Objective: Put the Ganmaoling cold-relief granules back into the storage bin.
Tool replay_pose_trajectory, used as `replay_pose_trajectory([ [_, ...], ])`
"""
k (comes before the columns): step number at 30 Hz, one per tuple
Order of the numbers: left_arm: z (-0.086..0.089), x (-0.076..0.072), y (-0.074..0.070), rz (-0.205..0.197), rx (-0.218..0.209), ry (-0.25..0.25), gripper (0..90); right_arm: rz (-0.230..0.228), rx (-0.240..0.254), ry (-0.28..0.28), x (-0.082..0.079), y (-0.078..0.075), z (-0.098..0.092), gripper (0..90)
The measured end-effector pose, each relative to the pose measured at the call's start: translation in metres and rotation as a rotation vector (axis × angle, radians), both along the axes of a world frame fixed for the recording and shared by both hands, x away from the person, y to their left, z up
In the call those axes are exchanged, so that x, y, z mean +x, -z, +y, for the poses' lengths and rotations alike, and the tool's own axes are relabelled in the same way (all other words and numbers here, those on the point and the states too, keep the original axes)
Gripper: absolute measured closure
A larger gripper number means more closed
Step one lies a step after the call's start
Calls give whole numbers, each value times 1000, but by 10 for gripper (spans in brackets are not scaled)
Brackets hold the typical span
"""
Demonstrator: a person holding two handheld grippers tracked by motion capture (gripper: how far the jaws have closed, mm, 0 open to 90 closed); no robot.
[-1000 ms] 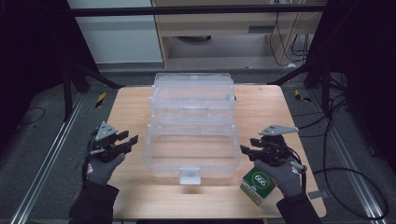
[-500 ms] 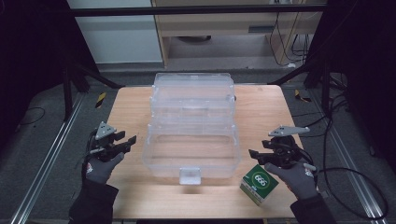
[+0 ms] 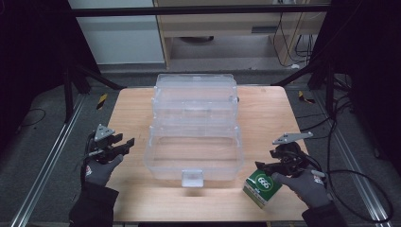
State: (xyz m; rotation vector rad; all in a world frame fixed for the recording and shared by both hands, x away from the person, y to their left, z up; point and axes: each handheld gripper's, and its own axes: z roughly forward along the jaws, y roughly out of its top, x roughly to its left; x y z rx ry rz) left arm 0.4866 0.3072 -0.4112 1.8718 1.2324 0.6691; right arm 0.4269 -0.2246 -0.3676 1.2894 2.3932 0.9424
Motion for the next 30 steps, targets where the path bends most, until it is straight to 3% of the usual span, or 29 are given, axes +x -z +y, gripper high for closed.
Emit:
replay_pose_trajectory([
  [24, 3, 2, 6, 28, 7, -6, 439, 212, -118, -95, -5, 22, 17, 159],
  [30, 3, 2, 6, 32, 6, -6, 439, 231, -159, -116, -5, 28, 20, 125],
])
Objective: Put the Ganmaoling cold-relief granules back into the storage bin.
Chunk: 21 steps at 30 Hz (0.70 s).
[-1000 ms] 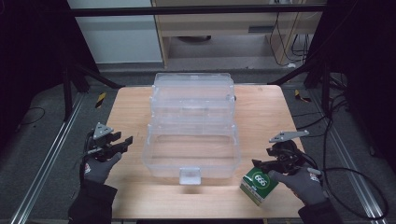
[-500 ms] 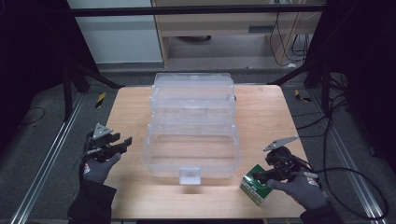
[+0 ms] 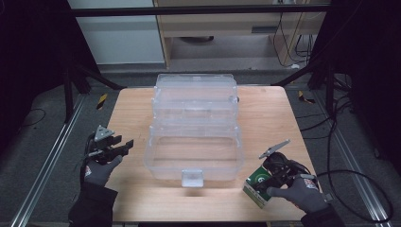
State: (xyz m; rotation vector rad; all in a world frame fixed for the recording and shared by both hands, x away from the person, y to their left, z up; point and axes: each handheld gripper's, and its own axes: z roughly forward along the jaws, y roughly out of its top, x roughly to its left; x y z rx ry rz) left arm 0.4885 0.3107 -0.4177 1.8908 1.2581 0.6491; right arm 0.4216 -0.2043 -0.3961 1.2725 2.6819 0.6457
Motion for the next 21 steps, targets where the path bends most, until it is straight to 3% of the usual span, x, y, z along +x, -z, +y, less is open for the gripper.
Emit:
replay_pose_trajectory([
  [11, 0, 0, 1, 3, 2, 1, 439, 37, -46, -13, 0, 7, 2, 52],
  [21, 0, 1, 2, 7, 5, 0, 439, 64, -81, -9, 5, 17, 2, 43],
])
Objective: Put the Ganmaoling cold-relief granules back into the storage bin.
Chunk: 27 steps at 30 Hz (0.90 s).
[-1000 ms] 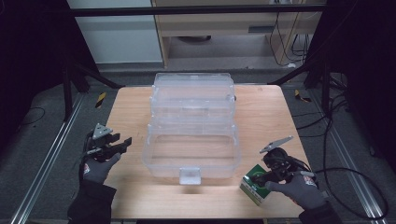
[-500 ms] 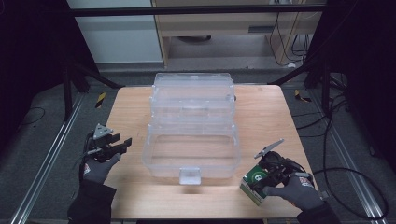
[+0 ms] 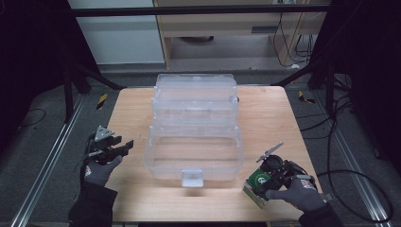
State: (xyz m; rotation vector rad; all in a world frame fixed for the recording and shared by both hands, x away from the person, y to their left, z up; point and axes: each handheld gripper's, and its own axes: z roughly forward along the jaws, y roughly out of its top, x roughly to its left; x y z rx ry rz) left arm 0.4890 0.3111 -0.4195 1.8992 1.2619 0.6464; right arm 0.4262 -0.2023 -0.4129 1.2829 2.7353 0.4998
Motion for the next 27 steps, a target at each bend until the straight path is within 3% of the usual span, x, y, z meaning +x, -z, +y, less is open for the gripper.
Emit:
replay_pose_trajectory([
  [17, 0, 1, 1, 7, 1, 1, 438, 83, -57, -13, 8, 13, 6, 126],
  [27, 0, 0, 1, 8, 2, 2, 438, 99, -82, -18, 10, 12, 8, 153],
])
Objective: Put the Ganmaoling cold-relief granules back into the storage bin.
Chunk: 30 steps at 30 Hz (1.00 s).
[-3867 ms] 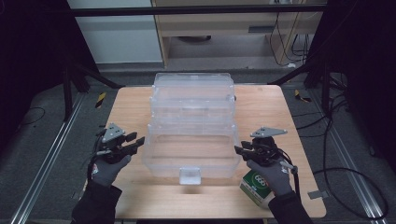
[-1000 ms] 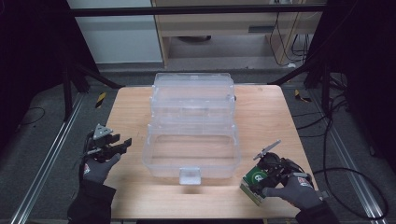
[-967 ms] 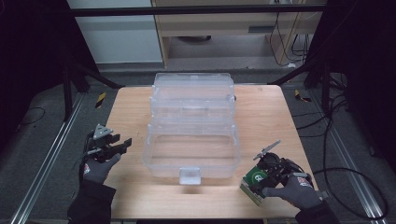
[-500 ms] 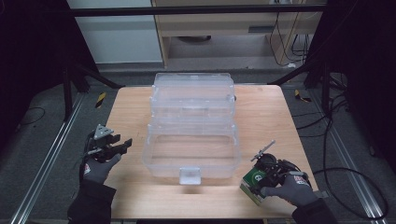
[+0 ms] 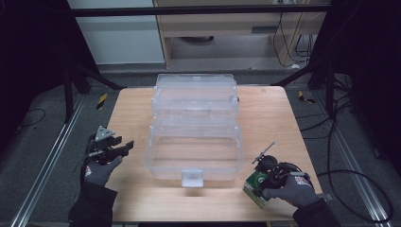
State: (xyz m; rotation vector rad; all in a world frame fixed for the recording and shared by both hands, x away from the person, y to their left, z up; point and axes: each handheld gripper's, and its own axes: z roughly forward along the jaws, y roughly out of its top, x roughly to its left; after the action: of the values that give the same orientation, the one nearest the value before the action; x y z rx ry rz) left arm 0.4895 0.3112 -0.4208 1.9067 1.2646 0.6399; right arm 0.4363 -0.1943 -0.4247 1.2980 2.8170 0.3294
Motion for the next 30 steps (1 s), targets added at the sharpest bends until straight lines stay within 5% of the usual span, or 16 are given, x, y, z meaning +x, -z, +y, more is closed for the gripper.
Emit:
replay_pose_trajectory([
  [11, 0, 0, 0, 2, 0, 1, 438, 23, -14, 5, 2, -3, 2, 172],
  [13, 0, 0, 0, 3, 0, 0, 438, 4, -12, -36, 3, -2, -1, 174],
  [30, 0, 1, 2, 12, 3, 1, 438, -58, 22, 8, 0, -24, -11, 174],
])
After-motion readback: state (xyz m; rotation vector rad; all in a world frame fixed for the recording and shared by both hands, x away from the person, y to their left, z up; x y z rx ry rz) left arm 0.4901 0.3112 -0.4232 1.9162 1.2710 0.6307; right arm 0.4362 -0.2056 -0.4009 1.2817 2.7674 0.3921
